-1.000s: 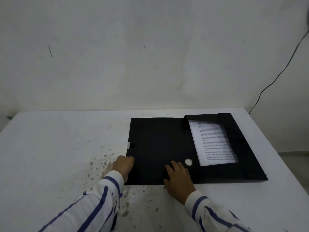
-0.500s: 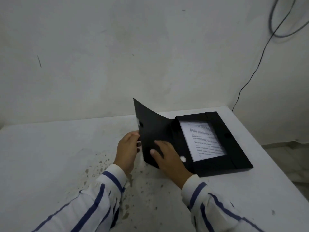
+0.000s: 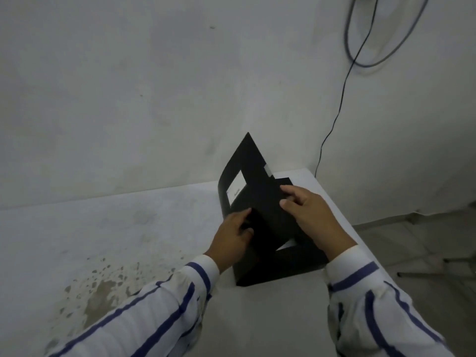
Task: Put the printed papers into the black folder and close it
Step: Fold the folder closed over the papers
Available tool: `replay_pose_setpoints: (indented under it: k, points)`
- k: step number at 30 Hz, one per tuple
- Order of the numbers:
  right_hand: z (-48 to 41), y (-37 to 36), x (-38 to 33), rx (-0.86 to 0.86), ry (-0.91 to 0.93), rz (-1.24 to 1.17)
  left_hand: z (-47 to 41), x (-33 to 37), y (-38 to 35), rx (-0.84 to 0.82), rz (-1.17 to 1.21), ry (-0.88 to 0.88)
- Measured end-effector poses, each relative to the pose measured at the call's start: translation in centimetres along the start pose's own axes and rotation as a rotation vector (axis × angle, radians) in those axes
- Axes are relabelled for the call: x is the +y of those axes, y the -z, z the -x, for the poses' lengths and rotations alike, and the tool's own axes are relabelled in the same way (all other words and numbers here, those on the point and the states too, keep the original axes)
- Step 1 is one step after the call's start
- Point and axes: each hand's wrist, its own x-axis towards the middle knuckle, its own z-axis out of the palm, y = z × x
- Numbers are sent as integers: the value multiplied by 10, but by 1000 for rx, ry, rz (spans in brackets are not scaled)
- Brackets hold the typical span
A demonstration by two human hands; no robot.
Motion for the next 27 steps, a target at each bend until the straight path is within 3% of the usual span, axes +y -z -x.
replay_pose_setpoints:
  k: [3, 6, 14, 27]
  points:
    - [-11, 31, 43, 43, -66, 209, -12, -12, -28, -81, -100, 106]
    - [-17, 41, 87, 42, -179, 250, -19, -23, -46, -134, -242, 184]
    - [-18, 20, 163, -57, -296, 390, -27, -32, -73, -76, -422, 259]
    - [-22, -3, 180, -202, -91, 674, -31, -35, -83, -86, -685, 274]
